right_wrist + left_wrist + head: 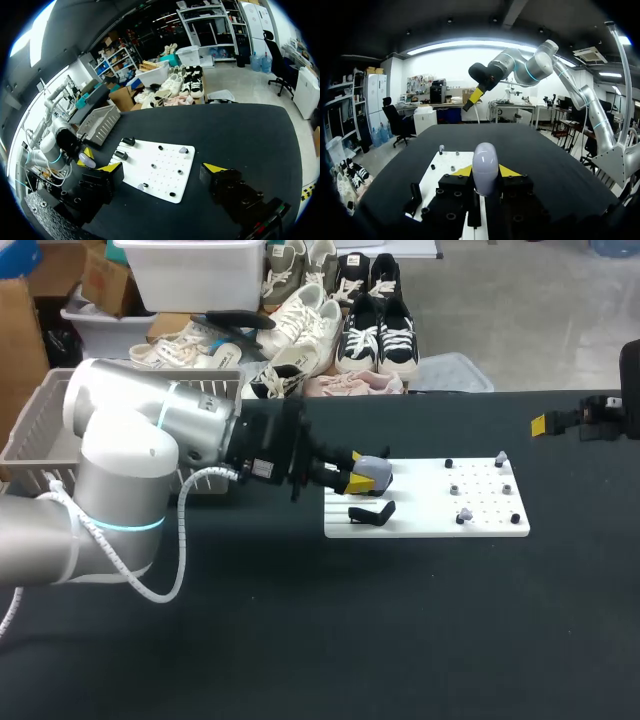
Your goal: Pick up each earbud case from the left stands, insert the matching earbuds, close the lid, and place the case in the box.
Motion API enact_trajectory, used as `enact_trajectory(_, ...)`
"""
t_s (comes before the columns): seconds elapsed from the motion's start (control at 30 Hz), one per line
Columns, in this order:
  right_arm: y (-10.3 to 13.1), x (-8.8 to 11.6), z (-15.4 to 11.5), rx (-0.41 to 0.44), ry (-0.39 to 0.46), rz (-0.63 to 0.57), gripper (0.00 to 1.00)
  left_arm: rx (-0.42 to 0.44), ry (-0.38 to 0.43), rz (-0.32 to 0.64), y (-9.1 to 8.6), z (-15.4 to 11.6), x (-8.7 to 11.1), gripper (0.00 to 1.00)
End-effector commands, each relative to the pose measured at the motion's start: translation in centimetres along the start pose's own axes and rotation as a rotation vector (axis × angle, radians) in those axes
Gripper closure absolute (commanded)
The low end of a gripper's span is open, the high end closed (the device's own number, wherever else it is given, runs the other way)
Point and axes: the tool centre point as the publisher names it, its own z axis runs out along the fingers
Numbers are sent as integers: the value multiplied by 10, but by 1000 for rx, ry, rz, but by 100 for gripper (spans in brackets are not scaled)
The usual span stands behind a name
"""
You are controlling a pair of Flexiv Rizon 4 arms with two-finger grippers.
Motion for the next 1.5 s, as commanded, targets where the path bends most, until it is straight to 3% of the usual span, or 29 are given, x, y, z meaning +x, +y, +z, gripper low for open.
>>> enact_trajectory(0.03, 0, 0, 0, 0, 0, 0, 0, -28, -56, 28, -15, -4, -16, 100)
enact_trajectory(0.23, 0, 0, 0, 0, 0, 0, 0, -25, -105, 65, -28, -1, -34, 100)
enact_trajectory(0.6, 0, 0, 0, 0, 0, 0, 0, -32, -131, 92, -35, -3, -41, 100)
enact_trajectory(1.5, 0, 0, 0, 0, 0, 0, 0, -32, -131, 92, -35, -3, -41, 100)
